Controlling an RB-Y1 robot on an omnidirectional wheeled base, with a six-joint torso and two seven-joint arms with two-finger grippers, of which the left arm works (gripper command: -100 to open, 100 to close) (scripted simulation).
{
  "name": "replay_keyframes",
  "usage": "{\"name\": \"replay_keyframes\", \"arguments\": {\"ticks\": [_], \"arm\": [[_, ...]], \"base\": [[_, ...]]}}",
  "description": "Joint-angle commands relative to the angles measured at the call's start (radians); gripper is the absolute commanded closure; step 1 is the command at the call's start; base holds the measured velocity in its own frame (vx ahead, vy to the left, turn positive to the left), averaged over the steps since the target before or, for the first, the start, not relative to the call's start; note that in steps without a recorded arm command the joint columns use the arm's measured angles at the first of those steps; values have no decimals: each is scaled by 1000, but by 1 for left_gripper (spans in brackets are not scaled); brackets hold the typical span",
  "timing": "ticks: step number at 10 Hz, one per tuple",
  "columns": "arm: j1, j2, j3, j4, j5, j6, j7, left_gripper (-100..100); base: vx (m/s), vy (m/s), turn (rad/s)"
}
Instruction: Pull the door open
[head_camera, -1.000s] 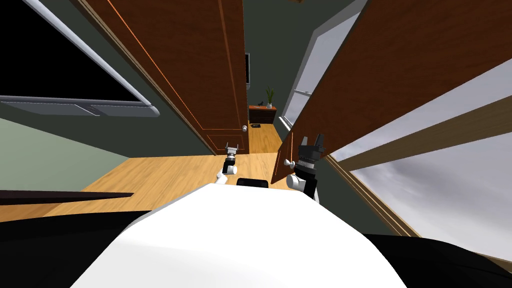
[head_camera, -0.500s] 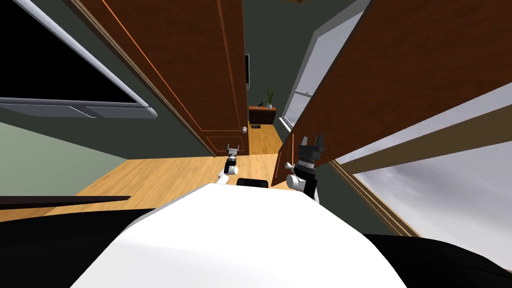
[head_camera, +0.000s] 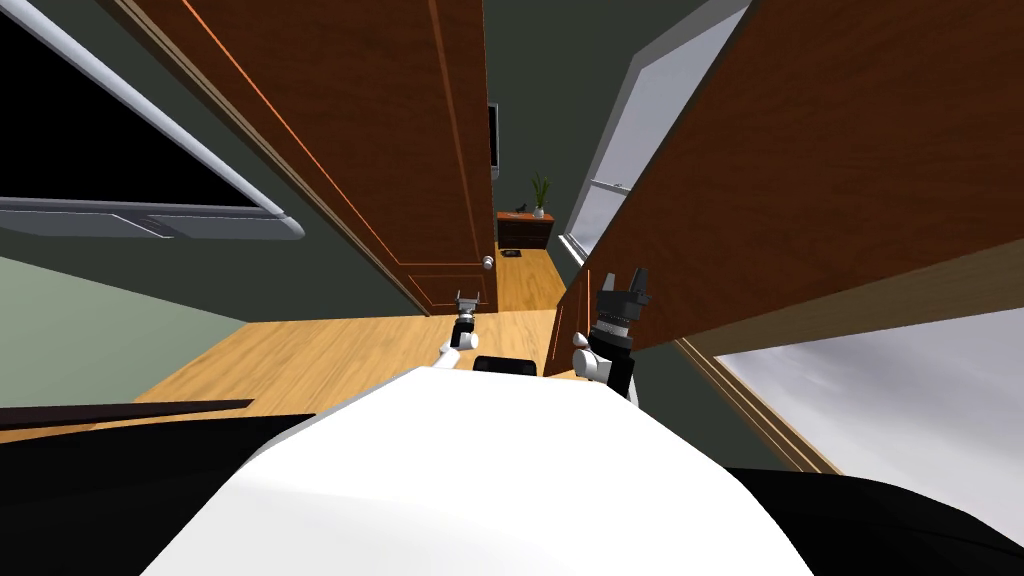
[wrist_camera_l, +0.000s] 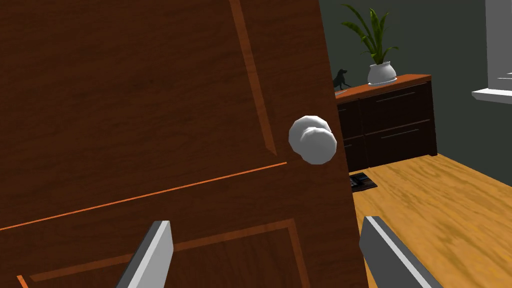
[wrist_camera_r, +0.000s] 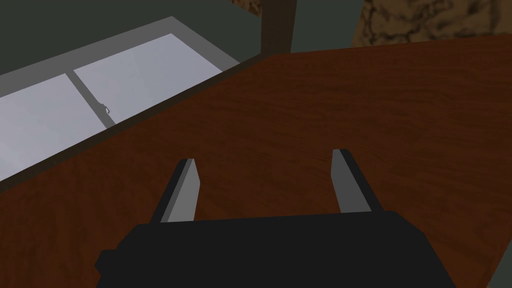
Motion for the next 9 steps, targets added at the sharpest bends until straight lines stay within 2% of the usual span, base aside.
{"name": "replay_keyframes", "arguments": {"ticks": [1,7,9], "arm": [[-22,-5,-2,50,13,-16,26,-100],[-89,-28,-10,204,57,-59,111,-100],[-124,-43,-15,285,80,-82,155,-100]], "base": [[76,1,-8],[101,9,-17],[156,9,-55]]}}
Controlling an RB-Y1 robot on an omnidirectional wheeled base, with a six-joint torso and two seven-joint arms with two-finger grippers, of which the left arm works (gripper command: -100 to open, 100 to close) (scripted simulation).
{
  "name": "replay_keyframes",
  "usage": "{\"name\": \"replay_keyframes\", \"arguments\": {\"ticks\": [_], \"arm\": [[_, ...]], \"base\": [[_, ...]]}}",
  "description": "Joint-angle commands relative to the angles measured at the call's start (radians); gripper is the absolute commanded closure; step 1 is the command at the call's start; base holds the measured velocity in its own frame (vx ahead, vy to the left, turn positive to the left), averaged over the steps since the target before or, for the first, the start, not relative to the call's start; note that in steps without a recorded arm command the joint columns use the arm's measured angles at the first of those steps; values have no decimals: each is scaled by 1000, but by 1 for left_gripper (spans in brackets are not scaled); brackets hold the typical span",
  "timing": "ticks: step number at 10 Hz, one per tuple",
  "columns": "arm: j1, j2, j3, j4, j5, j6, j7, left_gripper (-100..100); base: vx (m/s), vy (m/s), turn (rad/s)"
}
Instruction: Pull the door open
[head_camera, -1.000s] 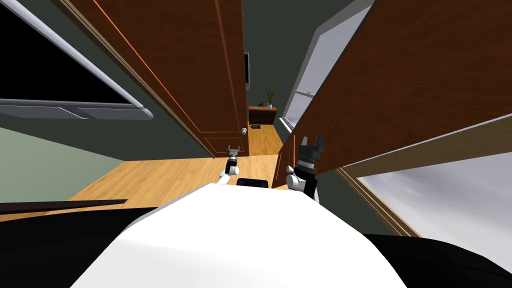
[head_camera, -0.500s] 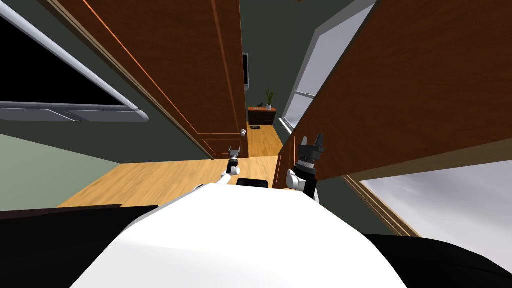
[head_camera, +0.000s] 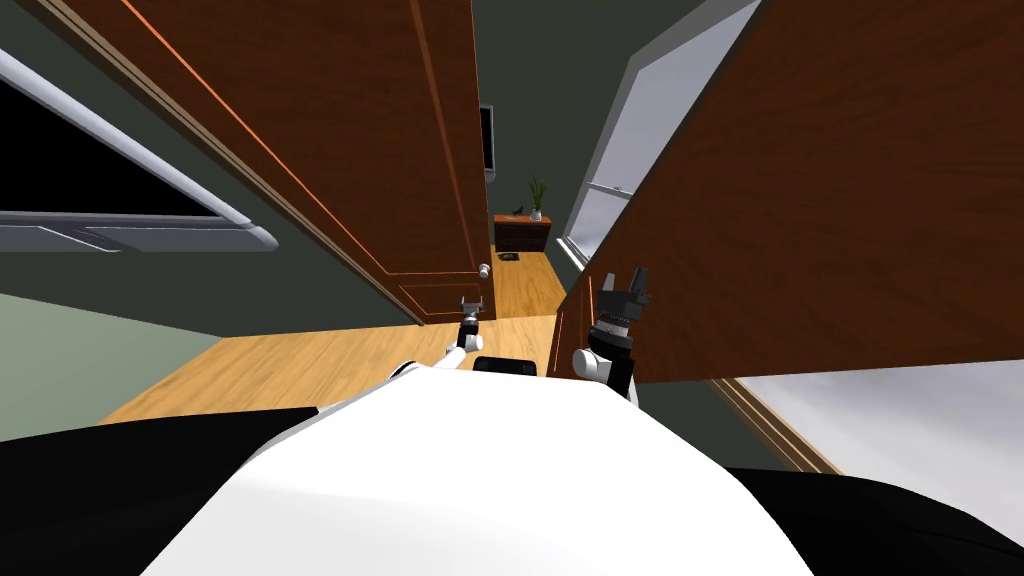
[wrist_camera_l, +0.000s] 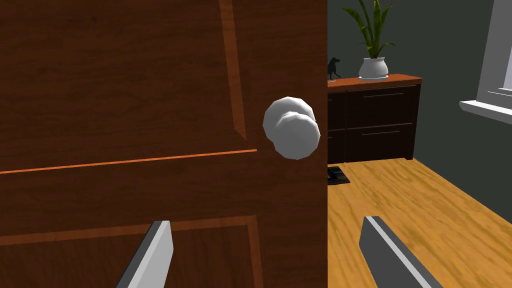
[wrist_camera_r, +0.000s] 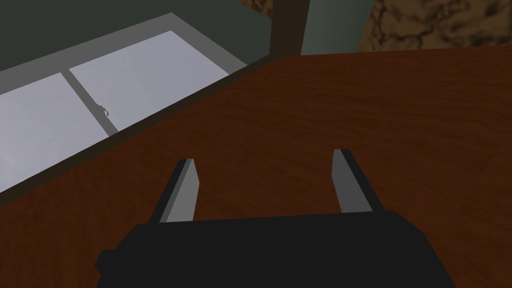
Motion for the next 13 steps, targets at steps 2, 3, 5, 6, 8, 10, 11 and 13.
{"name": "replay_keyframes", "arguments": {"ticks": [2,3,5,6,8,10,11,13], "arm": [[-25,-14,-3,56,22,-11,38,-100],[-37,-21,-5,83,30,-19,53,-100],[-52,-30,-6,119,40,-29,72,-100],[-58,-34,-7,132,44,-33,79,-100],[-54,-9,-5,124,42,-23,72,-100],[-54,-9,-5,124,42,-23,72,-100],[-53,17,-3,127,43,-16,72,-100],[-52,51,0,132,45,-6,78,-100]], "base": [[172,8,-53],[130,-10,-51],[127,-4,-43],[135,-7,-61],[-8,-6,75],[-102,13,33],[-123,17,166],[-111,6,95]]}}
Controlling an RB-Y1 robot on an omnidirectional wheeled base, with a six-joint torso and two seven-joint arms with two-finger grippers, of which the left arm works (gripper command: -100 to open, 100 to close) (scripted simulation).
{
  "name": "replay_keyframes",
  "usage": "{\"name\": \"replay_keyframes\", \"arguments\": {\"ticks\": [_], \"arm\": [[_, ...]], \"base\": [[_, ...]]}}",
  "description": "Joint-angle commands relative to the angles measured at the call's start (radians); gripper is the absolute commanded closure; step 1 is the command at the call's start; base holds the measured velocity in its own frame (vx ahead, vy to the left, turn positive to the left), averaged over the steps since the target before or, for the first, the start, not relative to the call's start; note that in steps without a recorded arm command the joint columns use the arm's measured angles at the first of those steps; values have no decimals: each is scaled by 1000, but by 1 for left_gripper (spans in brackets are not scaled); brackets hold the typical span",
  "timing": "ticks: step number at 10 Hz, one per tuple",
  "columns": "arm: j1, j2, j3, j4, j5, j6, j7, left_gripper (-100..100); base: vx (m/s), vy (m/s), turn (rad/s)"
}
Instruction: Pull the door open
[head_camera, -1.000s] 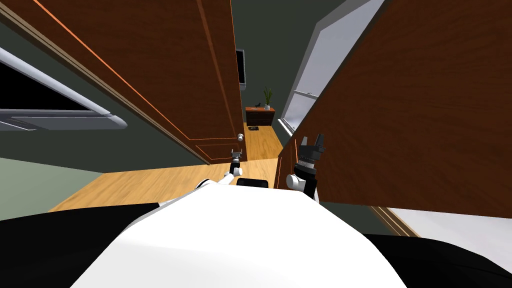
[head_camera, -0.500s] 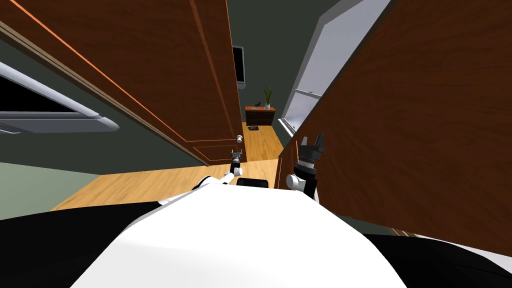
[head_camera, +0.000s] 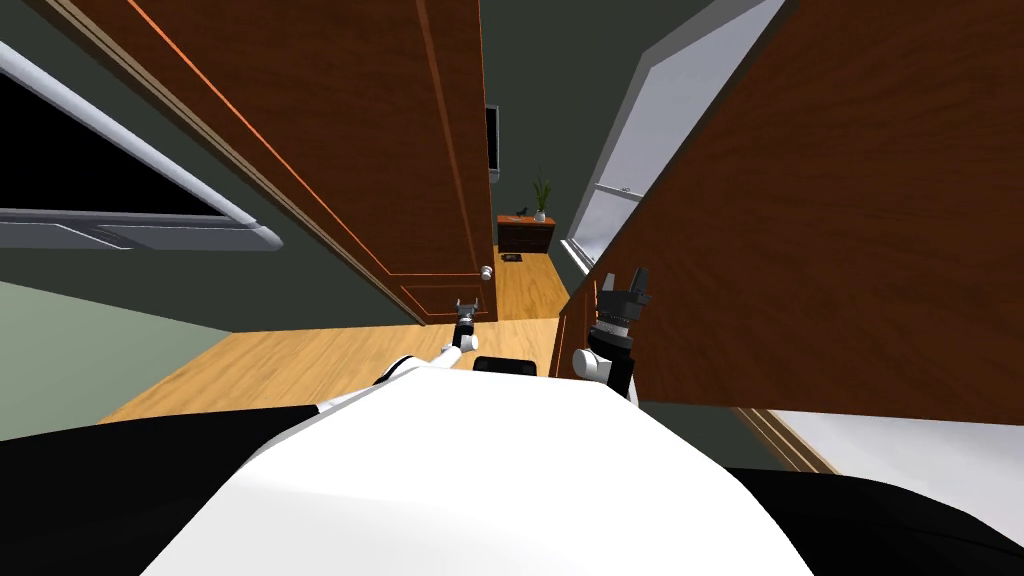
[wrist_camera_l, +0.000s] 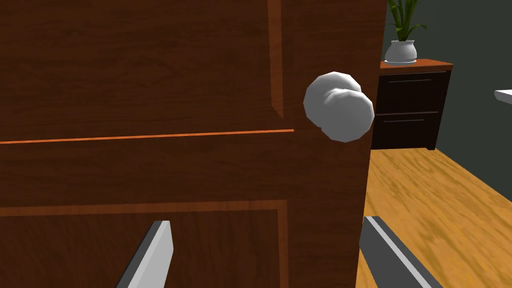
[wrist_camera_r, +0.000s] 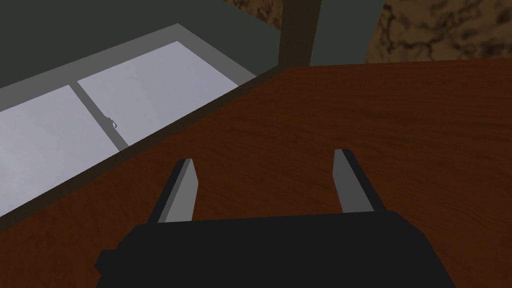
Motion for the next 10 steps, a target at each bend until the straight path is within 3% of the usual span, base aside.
{"name": "replay_keyframes", "arguments": {"ticks": [1,5,10], "arm": [[-12,18,2,28,2,-5,16,-100],[-15,19,4,27,6,-4,44,-100],[-17,9,5,25,8,-7,62,-100]], "base": [[-18,-11,-42],[169,5,-139],[203,6,-59]]}}
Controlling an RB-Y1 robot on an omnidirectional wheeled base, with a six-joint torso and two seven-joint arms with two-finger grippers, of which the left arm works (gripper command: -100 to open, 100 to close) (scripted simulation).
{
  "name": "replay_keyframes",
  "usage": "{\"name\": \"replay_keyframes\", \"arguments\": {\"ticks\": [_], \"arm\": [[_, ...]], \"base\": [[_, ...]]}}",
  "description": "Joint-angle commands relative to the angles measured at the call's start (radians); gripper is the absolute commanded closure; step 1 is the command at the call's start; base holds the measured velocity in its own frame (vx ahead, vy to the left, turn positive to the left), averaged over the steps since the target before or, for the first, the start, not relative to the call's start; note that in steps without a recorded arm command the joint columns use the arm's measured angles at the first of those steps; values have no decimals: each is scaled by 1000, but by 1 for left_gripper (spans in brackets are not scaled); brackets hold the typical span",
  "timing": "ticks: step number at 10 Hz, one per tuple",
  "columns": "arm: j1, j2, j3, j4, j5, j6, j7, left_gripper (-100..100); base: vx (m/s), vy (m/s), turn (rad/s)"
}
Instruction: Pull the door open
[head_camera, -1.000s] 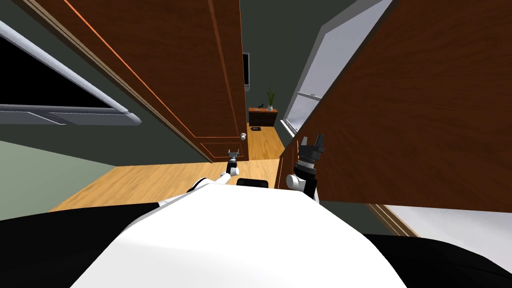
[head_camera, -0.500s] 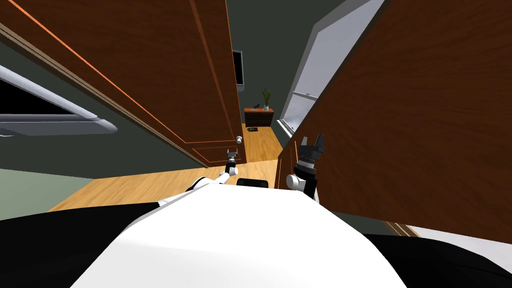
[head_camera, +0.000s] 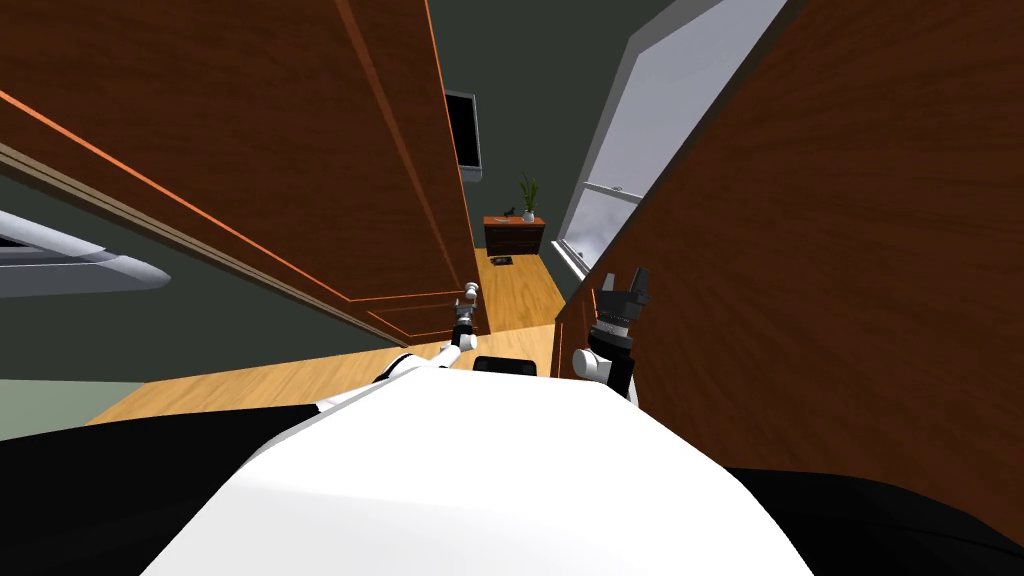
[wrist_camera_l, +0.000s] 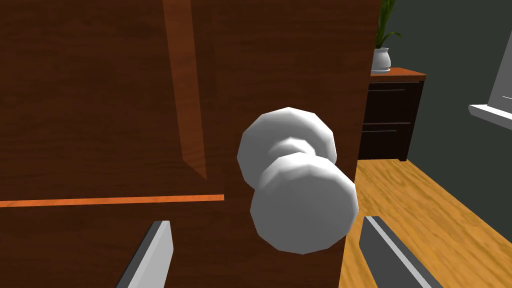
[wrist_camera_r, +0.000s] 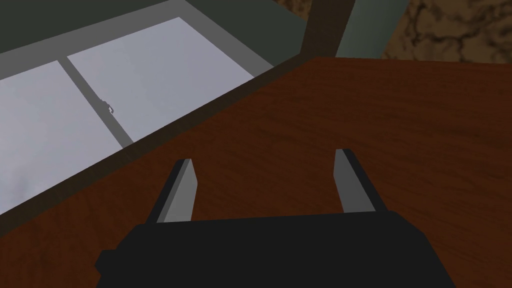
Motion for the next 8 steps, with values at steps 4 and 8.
{"name": "replay_keyframes", "arguments": {"ticks": [4,8], "arm": [[3,-5,-1,-2,0,-1,4,100],[3,-5,-1,-2,0,-1,4,100]], "base": [[117,-7,-9],[-19,2,-5]]}}
